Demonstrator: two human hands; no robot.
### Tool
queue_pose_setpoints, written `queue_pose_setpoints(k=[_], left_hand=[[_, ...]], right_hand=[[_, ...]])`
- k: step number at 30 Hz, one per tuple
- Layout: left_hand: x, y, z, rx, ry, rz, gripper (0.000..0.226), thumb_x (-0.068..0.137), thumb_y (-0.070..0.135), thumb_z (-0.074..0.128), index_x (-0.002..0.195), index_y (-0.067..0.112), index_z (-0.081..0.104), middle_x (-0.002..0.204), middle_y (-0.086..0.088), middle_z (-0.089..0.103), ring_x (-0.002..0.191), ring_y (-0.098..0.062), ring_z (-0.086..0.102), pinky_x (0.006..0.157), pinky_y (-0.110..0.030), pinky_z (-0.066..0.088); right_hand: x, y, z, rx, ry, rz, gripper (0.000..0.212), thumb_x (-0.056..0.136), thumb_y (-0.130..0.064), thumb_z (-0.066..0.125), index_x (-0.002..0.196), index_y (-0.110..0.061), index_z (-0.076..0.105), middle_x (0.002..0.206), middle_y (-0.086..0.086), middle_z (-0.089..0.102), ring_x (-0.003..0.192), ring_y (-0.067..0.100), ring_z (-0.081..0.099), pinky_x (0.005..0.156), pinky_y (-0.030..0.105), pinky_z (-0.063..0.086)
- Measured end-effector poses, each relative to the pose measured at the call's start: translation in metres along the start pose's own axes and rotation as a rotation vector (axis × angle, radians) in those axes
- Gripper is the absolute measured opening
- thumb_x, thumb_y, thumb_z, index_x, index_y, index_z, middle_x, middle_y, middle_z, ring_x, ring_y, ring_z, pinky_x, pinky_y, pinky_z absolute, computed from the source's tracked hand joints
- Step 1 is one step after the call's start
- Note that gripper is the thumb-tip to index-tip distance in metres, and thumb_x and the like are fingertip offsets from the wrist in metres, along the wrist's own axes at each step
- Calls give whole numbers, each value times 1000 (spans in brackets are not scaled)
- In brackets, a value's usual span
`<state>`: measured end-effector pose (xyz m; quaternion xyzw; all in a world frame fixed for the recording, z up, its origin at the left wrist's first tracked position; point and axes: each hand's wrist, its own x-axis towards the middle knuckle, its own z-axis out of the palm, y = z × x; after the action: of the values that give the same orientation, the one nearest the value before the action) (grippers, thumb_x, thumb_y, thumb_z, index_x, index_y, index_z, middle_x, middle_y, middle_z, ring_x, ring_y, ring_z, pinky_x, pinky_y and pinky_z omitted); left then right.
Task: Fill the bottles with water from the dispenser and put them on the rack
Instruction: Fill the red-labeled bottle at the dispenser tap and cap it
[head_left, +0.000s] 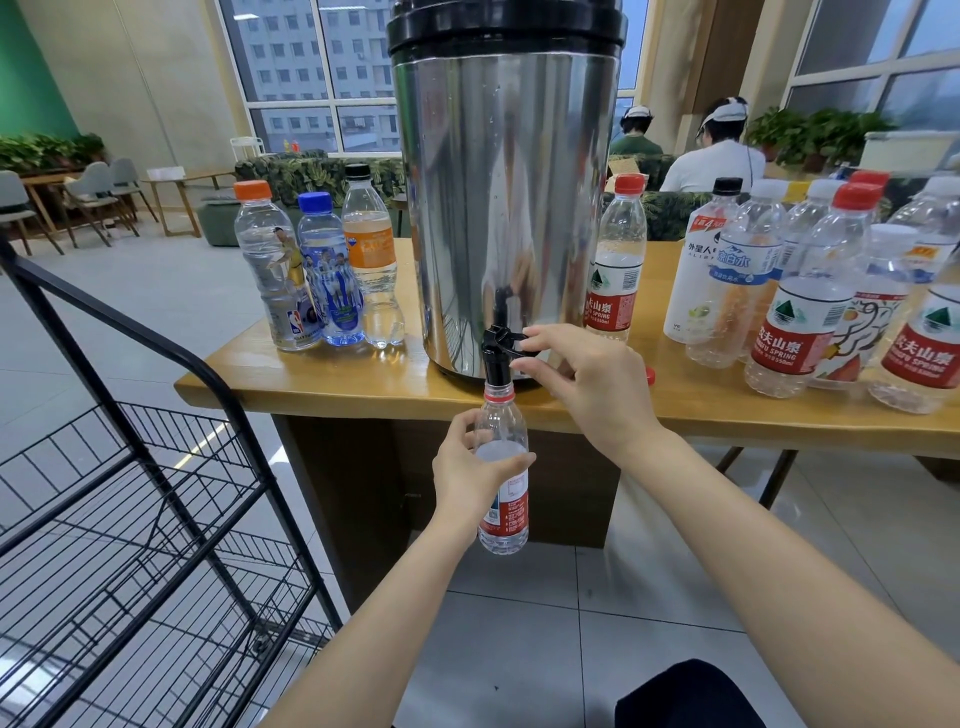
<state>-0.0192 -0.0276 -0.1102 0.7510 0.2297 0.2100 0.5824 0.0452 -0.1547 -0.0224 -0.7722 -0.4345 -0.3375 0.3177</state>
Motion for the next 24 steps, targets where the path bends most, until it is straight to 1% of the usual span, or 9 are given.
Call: queue_pose_setpoints(k=[2,5,12,16,20,24], left_hand=[[0,0,0,2,3,-6,74,69,20,88,130,26,49,124,1,63,113,-16,58,99,-44,50],[0,0,1,1,2,-11,73,69,20,88,129,27,49,124,1,62,112,-15,57,99,-44,50],[1,-1,0,-9,-2,-10,71,69,19,88,128,27,49,124,1,62,113,-17,57,98,-43,50],[1,-1,1,-8,-4,-13,73,69,19,88,129,27,48,124,1,62,111,-14,57,97,-42,49],[2,-2,1,-5,-3,-15,73,69,20,88,129,27,48,125,1,62,113,-16,57,97,-42,49],[2,-2,1,-3,-3,-15,72,69,20,88,128,28,48,125,0,62,108,-12,55,94,-39,48]], right_hand=[[0,0,0,-1,1,-2,37,90,-41,57,105,-11,72,109,2,72,81,11,67,69,14,45],[0,-1,0,3,8,-4,38,90,-41,57,105,-10,72,108,3,72,81,12,67,68,16,48],[0,-1,0,4,5,-3,37,90,-41,57,105,-11,72,109,3,72,84,13,68,70,16,47],[-1,-1,1,5,0,-3,36,90,-40,58,106,-11,72,110,4,72,85,13,68,71,15,46],[-1,-1,0,9,-6,5,38,90,-41,56,106,-11,72,111,3,72,84,12,68,70,15,46],[-1,-1,0,6,-8,2,36,90,-40,57,106,-11,72,110,3,72,83,12,67,70,14,44]])
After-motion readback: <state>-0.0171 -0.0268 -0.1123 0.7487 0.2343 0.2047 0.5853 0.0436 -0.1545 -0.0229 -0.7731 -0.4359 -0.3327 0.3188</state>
